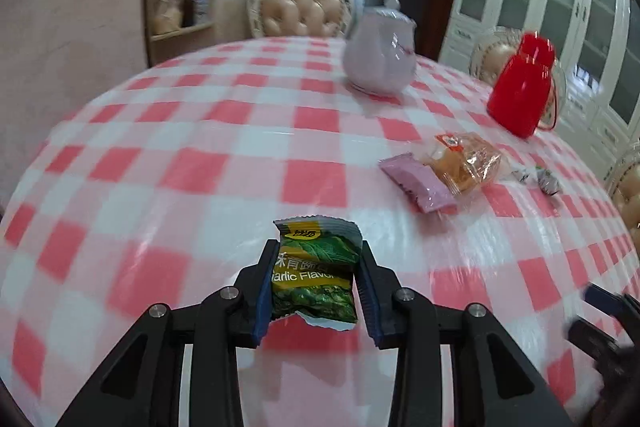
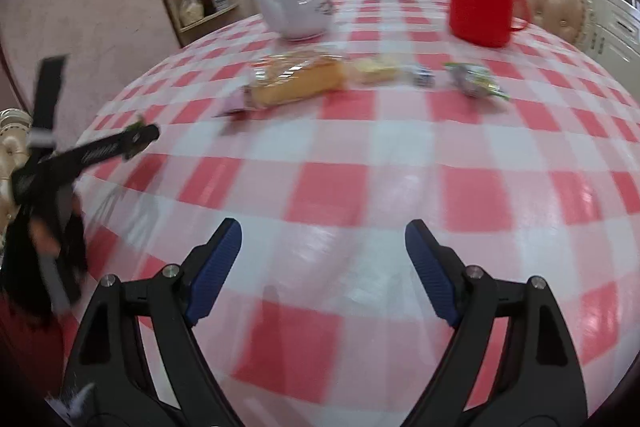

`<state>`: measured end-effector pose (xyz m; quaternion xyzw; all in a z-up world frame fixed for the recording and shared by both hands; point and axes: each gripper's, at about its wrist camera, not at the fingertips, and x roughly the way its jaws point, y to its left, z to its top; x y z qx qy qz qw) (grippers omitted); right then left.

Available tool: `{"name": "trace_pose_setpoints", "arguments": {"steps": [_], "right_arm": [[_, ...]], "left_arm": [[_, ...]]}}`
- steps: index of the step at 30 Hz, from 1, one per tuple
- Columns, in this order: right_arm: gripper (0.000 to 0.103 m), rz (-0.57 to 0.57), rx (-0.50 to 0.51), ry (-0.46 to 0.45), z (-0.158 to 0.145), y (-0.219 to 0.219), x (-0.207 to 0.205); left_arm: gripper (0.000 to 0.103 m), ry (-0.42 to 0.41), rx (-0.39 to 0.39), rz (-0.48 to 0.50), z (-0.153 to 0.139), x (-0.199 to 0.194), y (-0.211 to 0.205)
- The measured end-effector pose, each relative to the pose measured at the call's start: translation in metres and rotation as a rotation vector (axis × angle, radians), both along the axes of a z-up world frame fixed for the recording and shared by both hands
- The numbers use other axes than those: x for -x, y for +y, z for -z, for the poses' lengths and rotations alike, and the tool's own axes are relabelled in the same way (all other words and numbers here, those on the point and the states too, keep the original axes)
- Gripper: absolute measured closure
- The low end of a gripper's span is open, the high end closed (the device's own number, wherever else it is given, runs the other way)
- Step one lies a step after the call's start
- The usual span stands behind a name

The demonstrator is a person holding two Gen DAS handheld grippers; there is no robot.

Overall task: Organize snacks
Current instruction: 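Grasp the green garlic-flavour snack pack on the table with the left tool, then grasp the pink wrapped candy bar with the right tool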

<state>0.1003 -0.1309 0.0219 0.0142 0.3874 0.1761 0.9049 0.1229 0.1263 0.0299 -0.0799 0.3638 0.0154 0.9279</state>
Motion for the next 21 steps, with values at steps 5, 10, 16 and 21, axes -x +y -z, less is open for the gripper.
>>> {"name": "trace_pose_setpoints", "arguments": {"steps": [5,10,16,21], "right_arm": [[0.018,-0.082,-0.035,-0.021,-0.007,0.067,-0.039],[0.022,-0.083,0.009,-0.067,-0.013,0.119,-0.087],[0.037,-0.099,0.109,0.006,0.005,0.143,-0.127],[0.048,-0.077,0.14,0.057,0.018,0.137,-0.149]], "left_arm": [[0.065,-0.006,0.014,-0.003,0.002,0.023,0.01],[0.065,0.004,0.057,0.024,0.006,0.016,0.012],[0.065,0.004,0.102,0.011,0.003,0.012,0.021],[0.065,0.014,0.138,-0.015,0.004,0.011,0.029]]}}
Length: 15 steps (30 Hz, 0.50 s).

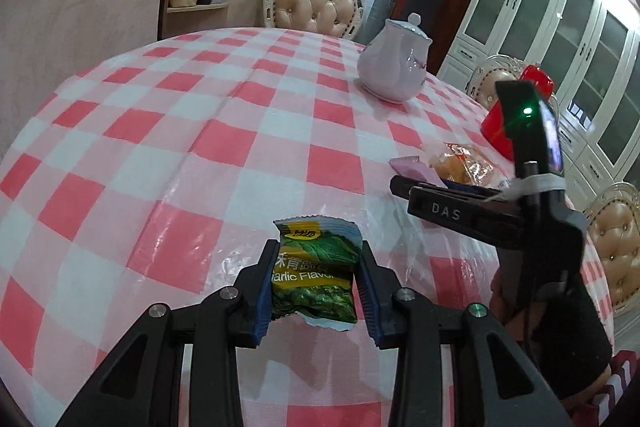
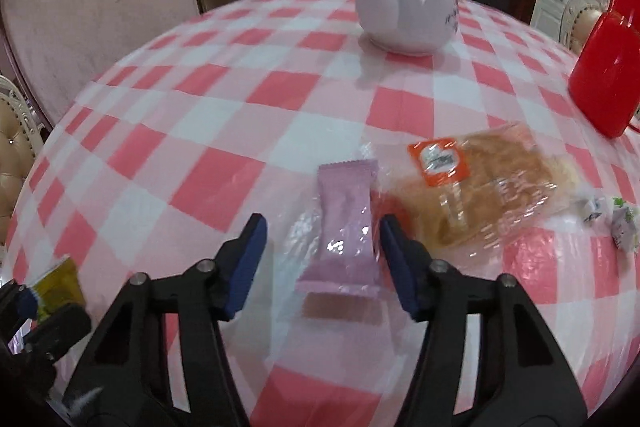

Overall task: Organize snacks
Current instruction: 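Grasp the pink wrapped candy bar with the right tool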

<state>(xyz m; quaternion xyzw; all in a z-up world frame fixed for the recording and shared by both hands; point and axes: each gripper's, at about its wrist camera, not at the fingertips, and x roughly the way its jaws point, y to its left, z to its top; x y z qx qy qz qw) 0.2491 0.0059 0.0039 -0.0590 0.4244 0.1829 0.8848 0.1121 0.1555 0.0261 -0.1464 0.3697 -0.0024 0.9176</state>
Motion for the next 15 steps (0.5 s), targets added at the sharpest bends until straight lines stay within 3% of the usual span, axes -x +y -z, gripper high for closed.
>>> {"name": "trace_pose_setpoints", "arguments": {"steps": [3,4,12,15], "right_arm": [[0.06,-0.002,0.029,-0.007,0.001,0.0,-0.003],[0.076,-0.009,0.031,-0.015,0.0,-0.001,0.001],[0.078,-0.019,-0.008,-0.165,-0.034,-0.035,0.085],[0.078,0.006,-0.037,-0.17,-0.039,-0.054,0.113]], "left_arm": [[0.065,-0.002,-0.011,0.009,0.0,0.0,-0.003],[0.065,0.0,-0.017,0.012,0.0,0.0,-0.003],[0.065,0.01,-0.04,0.038,0.002,-0.002,-0.011],[0.065,0.006,-0.068,0.055,0.001,0.0,-0.019]]}}
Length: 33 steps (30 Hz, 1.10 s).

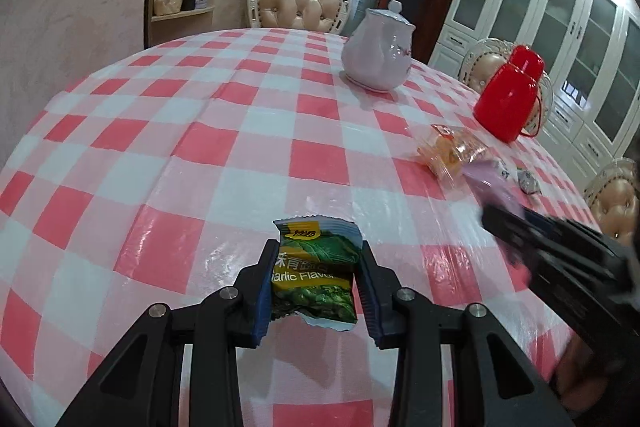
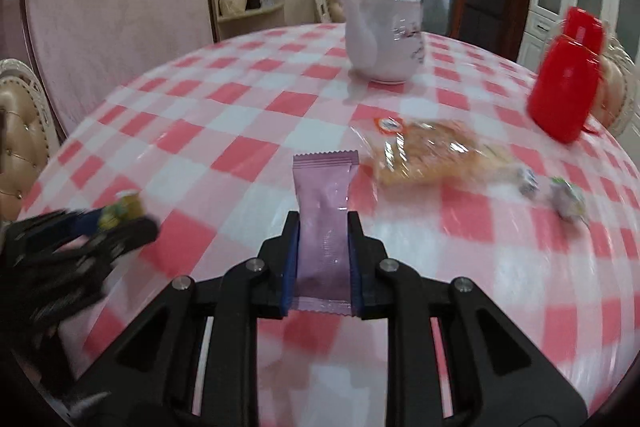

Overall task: Organize snacks
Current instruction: 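Grasp the pink wrapped candy bar with the right tool, then carry the green garlic pack and pink candy bar to the clear box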

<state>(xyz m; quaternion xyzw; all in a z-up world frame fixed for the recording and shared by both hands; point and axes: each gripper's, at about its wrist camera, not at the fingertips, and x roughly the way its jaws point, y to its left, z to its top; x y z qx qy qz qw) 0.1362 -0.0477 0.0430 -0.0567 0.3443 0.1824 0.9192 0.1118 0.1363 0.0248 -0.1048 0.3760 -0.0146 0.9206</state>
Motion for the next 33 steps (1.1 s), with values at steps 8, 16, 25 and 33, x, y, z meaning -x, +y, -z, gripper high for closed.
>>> {"name": "trace_pose_setpoints", "arguments": {"steps": [8,16,25,33], "right_arm": [[0.078,0.069,-0.053,0.048,0.004,-0.041,0.04],[0.078,0.065,-0.135,0.099,0.012,-0.042,0.072],[0.078,0.007,-0.131,0.107,0.016,-0.02,0.1],[0.078,-0.073,-0.112,0.1,0.012,0.006,0.125]], "left_arm": [[0.065,-0.025,-0.063,0.021,-0.005,0.01,-0.014],[0.065,-0.041,-0.12,0.03,-0.008,0.013,-0.024],[0.065,-0.038,-0.154,0.021,-0.005,0.044,-0.023],[0.065,-0.05,-0.151,-0.081,-0.008,0.095,0.001]]}}
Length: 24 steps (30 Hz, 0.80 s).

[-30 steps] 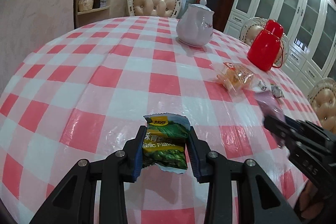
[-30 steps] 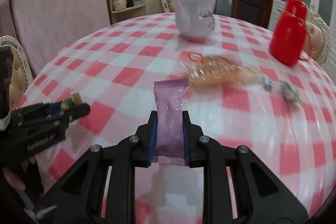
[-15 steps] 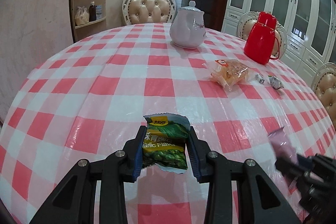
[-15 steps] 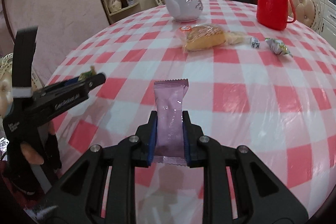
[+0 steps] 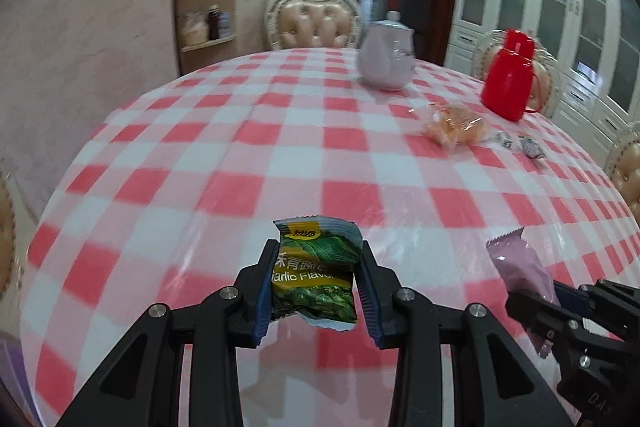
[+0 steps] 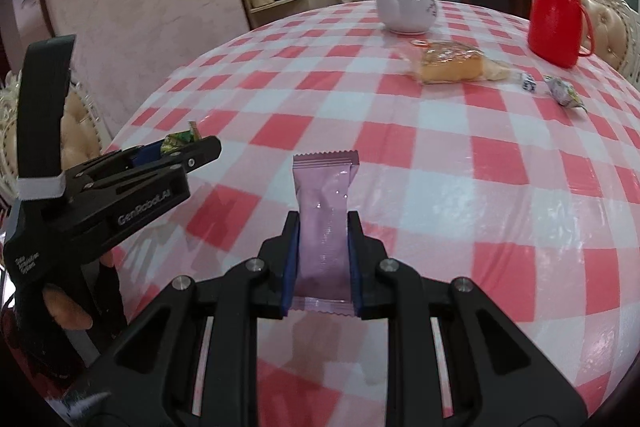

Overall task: Organize snacks
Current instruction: 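Carry the green garlic pack and pink candy bar to the clear box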

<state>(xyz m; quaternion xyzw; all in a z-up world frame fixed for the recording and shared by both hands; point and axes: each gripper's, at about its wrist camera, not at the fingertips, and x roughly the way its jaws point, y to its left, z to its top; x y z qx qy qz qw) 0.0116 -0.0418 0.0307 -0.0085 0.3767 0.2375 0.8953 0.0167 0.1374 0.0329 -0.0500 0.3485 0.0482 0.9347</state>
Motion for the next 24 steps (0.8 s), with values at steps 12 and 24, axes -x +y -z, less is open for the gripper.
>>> {"name": "trace_pose_setpoints", "arguments": {"steps": [12,24], "right_arm": [[0.078,-0.117,0.068,-0.032,-0.002,0.047,0.036],[0.078,-0.243,0.117,-0.061,-0.001,0.093,0.071]], "left_arm": [[0.065,-0.028,0.015,-0.125,-0.012,0.082,0.044],[0.065,-0.016,0.007,-0.219,-0.01,0.149,0.095]]}}
